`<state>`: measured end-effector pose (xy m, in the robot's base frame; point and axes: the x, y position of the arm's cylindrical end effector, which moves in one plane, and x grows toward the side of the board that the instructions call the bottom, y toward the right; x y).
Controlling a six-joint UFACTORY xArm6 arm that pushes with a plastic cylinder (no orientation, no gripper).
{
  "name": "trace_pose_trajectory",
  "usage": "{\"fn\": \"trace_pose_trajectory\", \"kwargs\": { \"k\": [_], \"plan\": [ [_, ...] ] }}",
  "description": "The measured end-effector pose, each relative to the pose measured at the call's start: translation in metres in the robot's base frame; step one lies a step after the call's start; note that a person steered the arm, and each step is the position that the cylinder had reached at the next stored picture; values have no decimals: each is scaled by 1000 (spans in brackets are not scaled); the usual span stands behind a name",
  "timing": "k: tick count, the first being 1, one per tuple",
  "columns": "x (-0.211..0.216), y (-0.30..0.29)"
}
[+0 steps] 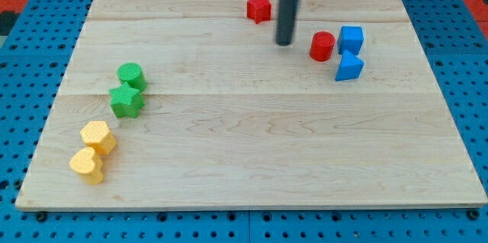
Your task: Move the green circle to the bottom left of the red circle
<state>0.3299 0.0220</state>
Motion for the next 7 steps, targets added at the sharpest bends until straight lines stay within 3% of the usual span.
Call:
{"fn": "trace_pose_trajectory", "kwargs": {
  "k": [1,2,3,4,5,6,7],
  "plan": [
    [-26,-115],
    [-75,-104],
    [-98,-21],
    [-116,4],
    [-76,56],
    [-51,64],
    [-72,32]
  ]
}}
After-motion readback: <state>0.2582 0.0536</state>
